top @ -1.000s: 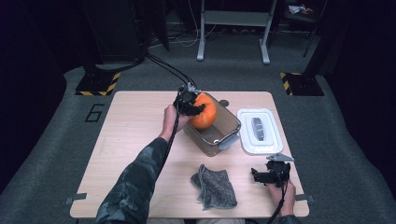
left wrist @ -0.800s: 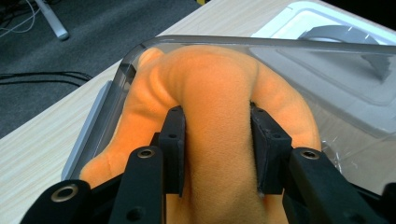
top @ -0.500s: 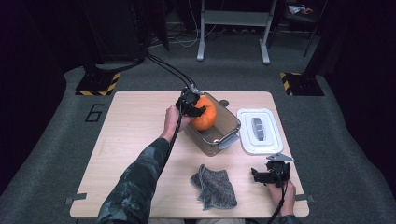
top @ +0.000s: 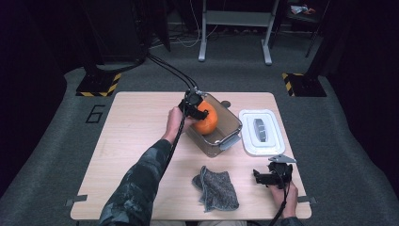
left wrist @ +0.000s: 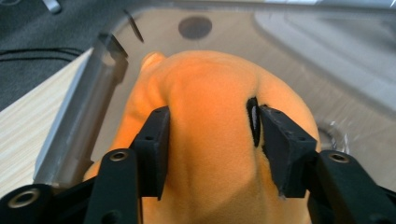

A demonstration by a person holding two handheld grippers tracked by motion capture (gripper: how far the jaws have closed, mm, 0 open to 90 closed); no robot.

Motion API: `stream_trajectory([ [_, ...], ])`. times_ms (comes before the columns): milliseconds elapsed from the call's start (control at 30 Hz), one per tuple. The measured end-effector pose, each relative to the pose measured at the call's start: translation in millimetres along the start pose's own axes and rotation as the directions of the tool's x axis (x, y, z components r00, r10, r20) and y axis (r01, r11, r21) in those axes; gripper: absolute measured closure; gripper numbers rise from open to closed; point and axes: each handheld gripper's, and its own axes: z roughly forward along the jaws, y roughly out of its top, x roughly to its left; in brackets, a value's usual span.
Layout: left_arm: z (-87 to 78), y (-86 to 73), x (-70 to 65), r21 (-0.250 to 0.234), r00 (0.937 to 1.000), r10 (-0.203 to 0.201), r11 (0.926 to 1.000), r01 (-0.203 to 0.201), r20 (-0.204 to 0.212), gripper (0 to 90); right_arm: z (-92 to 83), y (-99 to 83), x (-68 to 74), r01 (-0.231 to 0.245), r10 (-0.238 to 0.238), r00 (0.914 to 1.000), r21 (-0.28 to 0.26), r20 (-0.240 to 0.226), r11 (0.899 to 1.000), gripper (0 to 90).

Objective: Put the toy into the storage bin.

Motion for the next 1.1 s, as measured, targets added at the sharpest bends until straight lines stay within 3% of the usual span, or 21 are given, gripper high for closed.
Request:
stream_trajectory([
  [200, 6.7, -0.7, -0.2, 0.041, 1.0, -0.002, 0.9991, 0.001, 0.005, 37.5, -0.4, 0.1, -0.4, 0.003, -0.003, 1.0, 0.005, -0.004, 1.0, 0.2],
  [433, -0.4, 3.7, -3.1, 0.032, 0.9997, 0.024, 0.9992, -0.024, 0.004, 32.0, -0.4, 0.2, -0.2, 0.001, -0.001, 1.0, 0.006, -0.004, 1.0, 0.2],
  [733, -24.3, 1.0, 8.9, -0.028, 0.9989, -0.038, 0.9989, 0.038, 0.027, 17.7, -0.3, 0.1, -0.3, 0.004, -0.004, 1.0, 0.005, -0.004, 1.0, 0.2],
  [1100, -60.5, -17.5, 12.4, -0.14, 0.9948, -0.088, 0.9857, 0.094, 0.051, 10.5, -0.5, -0.1, 0.5, -0.006, 0.006, 1.0, 0.005, -0.001, 1.0, 0.2],
])
